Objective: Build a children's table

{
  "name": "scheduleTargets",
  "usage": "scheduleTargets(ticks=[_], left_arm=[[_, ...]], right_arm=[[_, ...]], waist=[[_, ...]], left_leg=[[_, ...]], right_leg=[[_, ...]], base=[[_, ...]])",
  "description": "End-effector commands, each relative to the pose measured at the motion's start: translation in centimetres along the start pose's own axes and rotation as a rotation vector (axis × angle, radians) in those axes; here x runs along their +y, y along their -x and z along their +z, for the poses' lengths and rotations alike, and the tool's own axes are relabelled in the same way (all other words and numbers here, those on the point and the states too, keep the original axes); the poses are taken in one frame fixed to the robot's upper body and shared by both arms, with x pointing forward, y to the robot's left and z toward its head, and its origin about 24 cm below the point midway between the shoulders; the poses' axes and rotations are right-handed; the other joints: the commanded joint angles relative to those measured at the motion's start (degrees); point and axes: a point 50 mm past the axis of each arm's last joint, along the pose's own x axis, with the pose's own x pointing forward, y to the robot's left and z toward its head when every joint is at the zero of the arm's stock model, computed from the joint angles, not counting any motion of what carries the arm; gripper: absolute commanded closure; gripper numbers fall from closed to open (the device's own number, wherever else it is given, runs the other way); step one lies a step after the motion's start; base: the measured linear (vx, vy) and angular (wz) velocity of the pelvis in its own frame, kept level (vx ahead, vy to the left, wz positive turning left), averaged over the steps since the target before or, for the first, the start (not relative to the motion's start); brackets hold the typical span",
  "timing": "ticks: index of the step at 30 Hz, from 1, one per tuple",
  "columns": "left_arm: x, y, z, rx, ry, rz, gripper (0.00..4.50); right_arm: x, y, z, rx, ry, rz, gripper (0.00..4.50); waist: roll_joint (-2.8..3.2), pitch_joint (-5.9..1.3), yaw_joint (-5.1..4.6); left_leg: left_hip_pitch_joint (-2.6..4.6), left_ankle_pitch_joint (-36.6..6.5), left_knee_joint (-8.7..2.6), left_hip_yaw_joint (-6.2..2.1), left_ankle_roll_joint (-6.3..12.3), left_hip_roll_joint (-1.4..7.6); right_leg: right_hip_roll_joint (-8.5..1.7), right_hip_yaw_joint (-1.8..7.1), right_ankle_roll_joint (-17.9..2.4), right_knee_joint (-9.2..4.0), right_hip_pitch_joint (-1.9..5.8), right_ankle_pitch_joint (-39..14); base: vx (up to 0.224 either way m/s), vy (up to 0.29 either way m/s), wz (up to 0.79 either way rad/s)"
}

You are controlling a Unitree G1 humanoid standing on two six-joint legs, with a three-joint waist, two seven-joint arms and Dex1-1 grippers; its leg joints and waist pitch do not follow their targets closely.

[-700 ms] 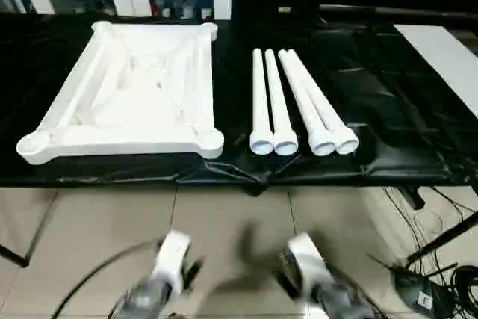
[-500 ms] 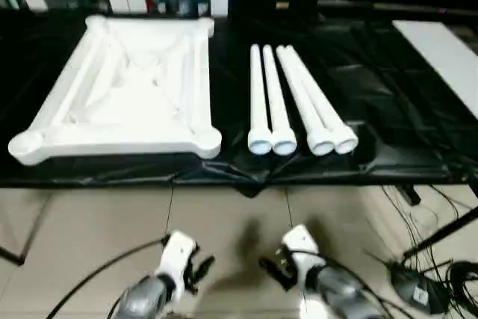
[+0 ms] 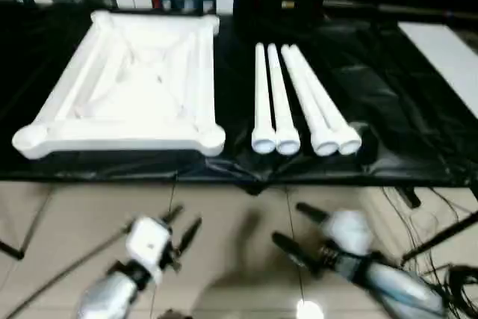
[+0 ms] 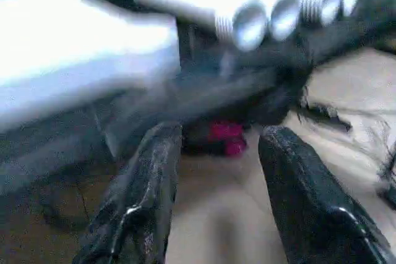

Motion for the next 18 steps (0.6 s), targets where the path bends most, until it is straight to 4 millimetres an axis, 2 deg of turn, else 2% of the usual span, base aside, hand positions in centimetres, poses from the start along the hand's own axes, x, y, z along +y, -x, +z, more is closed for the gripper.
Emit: scheduleTargets(ticks=[1,2,3,4,5,6,8,9,10,11,13,14,15,16,17,18], left_arm=[[1.2,-0.4,1.5,-0.056,-0.031,0.067,2.19],[3.2,-1.8,3.5,-0.149,-0.043,0.150,2.19],[3.5,-2.0,3.7,-0.158,-0.044,0.156,2.19],[4.6,-3.0,5.1,-0.201,-0.042,0.169,2.19],[4.8,-3.3,5.5,-0.207,-0.037,0.171,2.19],[5.1,-3.9,6.1,-0.221,-0.024,0.181,2.19],[5.5,-5.0,6.9,-0.244,-0.014,0.209,2.19],[5.6,-5.4,7.1,-0.252,0.001,0.218,2.19],[5.4,-6.1,7.2,-0.235,0.043,0.216,2.19],[4.6,-7.0,6.8,-0.188,0.084,0.171,2.19],[4.4,-7.3,6.6,-0.164,0.096,0.163,2.19],[4.2,-7.5,6.4,-0.147,0.089,0.169,2.19],[4.0,-7.8,6.2,-0.135,0.100,0.158,2.19],[4.6,-8.6,5.4,-0.081,0.066,0.220,2.19],[5.0,-9.0,5.3,-0.080,0.052,0.241,2.19],[5.6,-9.5,5.1,-0.065,0.046,0.261,2.19]], right_arm=[[-0.9,0.0,2.1,-0.058,-0.007,-0.042,0.62],[-2.5,-0.6,4.1,-0.120,0.013,-0.135,0.62],[-2.7,-0.7,4.3,-0.127,0.016,-0.146,0.62],[-4.0,-1.2,5.4,-0.162,0.025,-0.214,0.62],[-4.2,-1.3,5.7,-0.168,0.020,-0.228,0.62],[-4.7,-1.6,6.0,-0.179,0.022,-0.254,0.62],[-5.5,-2.1,6.3,-0.189,0.025,-0.299,0.62],[-5.7,-2.3,6.3,-0.191,0.023,-0.309,0.62],[-6.0,-2.7,6.2,-0.195,-0.001,-0.320,0.62],[-6.4,-3.1,5.4,-0.178,0.010,-0.373,0.62],[-6.5,-3.2,5.1,-0.150,0.016,-0.398,0.62],[-6.8,-3.2,4.3,-0.106,0.017,-0.454,0.62],[-7.1,-3.3,3.7,-0.070,0.024,-0.497,0.62],[-7.5,-3.5,2.3,-0.015,-0.074,-0.556,0.62],[-7.6,-3.6,1.9,0.000,-0.085,-0.568,0.62],[-7.6,-3.9,1.7,0.007,-0.090,-0.575,0.62]], waist=[[-0.26,-2.01,0.06],[-0.75,-1.96,0.01],[-0.44,-1.68,-0.06],[-0.26,-2.06,-0.10],[-0.41,-2.32,-0.14],[-0.36,-2.26,-0.10],[-0.47,-2.30,-0.13],[-0.50,-2.58,-0.08],[-0.11,-3.01,0.11],[-0.23,-3.22,0.00],[-0.22,-3.39,0.09],[-0.23,-3.65,0.25],[-0.32,-3.77,0.25],[-0.68,-3.88,0.23],[-0.72,-3.80,0.10],[-0.49,-3.92,0.16]], left_leg=[[0.98,-17.0,-4.44,-1.54,2.88,3.26],[1.20,-17.9,-4.48,-1.56,1.85,3.05],[1.28,-19.0,-4.67,-1.66,1.02,2.89],[1.86,-19.4,-4.39,-1.75,-0.59,2.69],[1.59,-17.6,-4.37,-1.88,-1.41,2.67],[1.49,-16.7,-4.50,-1.91,-1.78,2.79],[1.67,-16.8,-4.31,-1.60,-2.26,2.54],[1.58,-16.1,-4.20,-1.64,-2.34,2.51],[1.66,-13.9,-3.96,-1.62,-2.31,2.51],[1.55,-11.9,-3.77,-1.54,-2.17,2.41],[1.53,-9.5,-3.48,-1.44,-2.25,2.28],[1.20,-5.5,-3.06,-1.39,-1.14,2.10],[1.26,-4.3,-2.91,-1.31,-0.73,1.99],[1.21,-2.8,-2.76,-1.25,0.07,1.79],[1.25,-2.7,-2.73,-1.12,0.59,1.59],[1.26,-3.5,-2.65,-1.30,1.04,1.57]], right_leg=[[-4.08,2.88,-7.4,-5.04,1.09,-9.5],[-3.97,2.88,-6.6,-5.24,0.96,-13.1],[-3.95,2.92,-6.3,-5.23,0.60,-15.8],[-3.91,2.85,-6.3,-5.25,0.26,-18.0],[-3.92,2.78,-6.1,-5.07,0.58,-16.4],[-3.88,2.74,-5.9,-4.87,0.69,-14.8],[-3.66,2.82,-6.0,-4.74,0.48,-12.0],[-3.74,2.81,-5.9,-4.57,0.79,-11.1],[-3.73,2.85,-6.3,-4.19,0.97,-7.1],[-3.71,2.74,-7.2,-3.80,1.17,-3.3],[-3.53,2.70,-7.9,-3.45,1.28,0.1],[-3.37,2.70,-8.5,-2.86,1.85,6.8],[-3.34,2.69,-8.7,-2.74,1.92,9.0],[-3.24,2.63,-9.1,-2.56,2.15,11.5],[-3.03,2.67,-9.1,-2.64,2.02,11.7],[-3.31,2.64,-9.2,-2.71,2.19,10.5]], base=[[0.000,0.000,0.00],[0.000,0.000,0.00],[0.000,0.000,0.00],[-0.069,-0.012,-0.03],[-0.069,-0.012,-0.03],[-0.053,-0.002,-0.05],[0.000,0.000,0.00],[0.000,0.000,0.00],[0.000,0.000,0.00],[0.000,0.000,0.00],[0.000,0.000,0.00],[0.000,0.000,0.00],[0.000,0.000,0.00],[0.000,0.000,0.00],[0.000,0.000,0.00],[0.000,0.000,0.00]])
